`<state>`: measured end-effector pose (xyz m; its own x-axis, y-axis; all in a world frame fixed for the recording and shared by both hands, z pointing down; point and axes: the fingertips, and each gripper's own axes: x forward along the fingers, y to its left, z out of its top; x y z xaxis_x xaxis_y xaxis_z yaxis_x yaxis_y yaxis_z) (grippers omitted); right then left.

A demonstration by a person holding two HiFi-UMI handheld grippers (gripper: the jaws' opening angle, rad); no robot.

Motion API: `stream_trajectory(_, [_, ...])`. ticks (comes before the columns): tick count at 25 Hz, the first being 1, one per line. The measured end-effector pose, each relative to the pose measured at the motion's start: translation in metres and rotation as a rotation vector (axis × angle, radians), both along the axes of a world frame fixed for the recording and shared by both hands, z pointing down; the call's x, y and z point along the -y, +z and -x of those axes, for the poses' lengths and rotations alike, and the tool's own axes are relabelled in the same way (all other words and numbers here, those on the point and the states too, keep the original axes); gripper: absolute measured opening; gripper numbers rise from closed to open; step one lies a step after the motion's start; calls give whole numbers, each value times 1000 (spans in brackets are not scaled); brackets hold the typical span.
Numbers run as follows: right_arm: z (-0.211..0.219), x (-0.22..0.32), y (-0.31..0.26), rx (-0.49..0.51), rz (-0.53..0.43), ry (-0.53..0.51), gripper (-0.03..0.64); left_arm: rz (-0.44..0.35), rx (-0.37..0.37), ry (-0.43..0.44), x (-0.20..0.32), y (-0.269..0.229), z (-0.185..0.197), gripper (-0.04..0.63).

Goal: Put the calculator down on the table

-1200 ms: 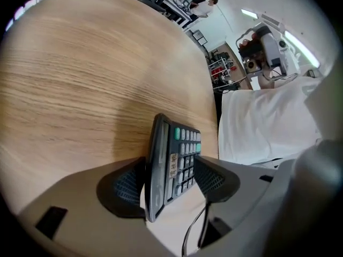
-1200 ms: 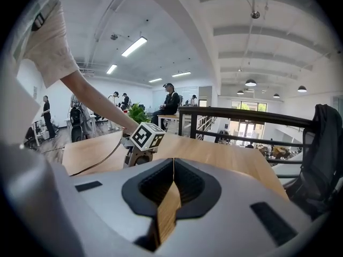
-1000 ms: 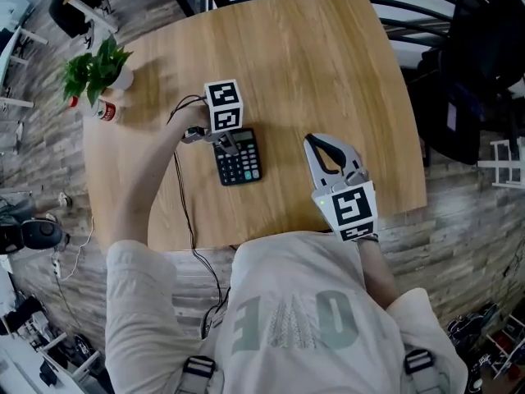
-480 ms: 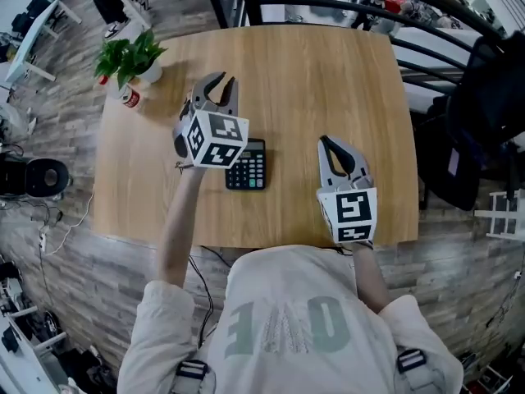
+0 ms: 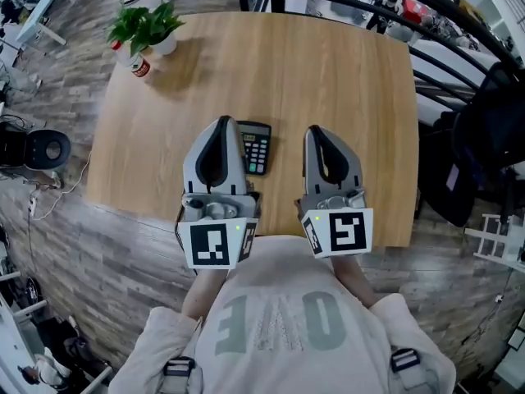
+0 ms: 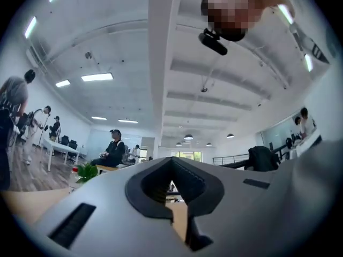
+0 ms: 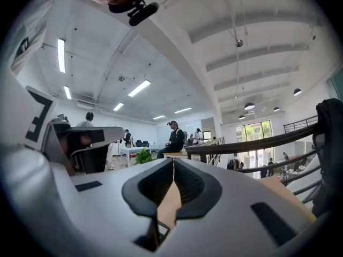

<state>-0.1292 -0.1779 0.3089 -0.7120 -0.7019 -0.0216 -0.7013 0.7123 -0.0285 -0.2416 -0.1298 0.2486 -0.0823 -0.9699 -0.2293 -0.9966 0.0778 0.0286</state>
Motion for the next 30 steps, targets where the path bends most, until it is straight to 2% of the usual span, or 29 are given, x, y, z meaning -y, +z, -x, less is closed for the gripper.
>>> stream_trajectory(3, [14,-12,7,-33,-3,-27,20,53,85,-7,-7,17,-17,9])
stream_trajectory(8, [22,-20,6,-38,-5,-29,18,74,77,-7,-11,27,-20,9])
stream_trajectory(12, [22,-22,5,-45,-11,-33,18,79,120,-27,-12,24,-16,9])
stream_trajectory(23, [24,-25,10,-86,-18,-37,18,55,117,-59,-18,20,-4,9])
stream_trajectory(30, [26,-24,11,-83,-13,-41,20,44,89,-74,-23,19,1,9])
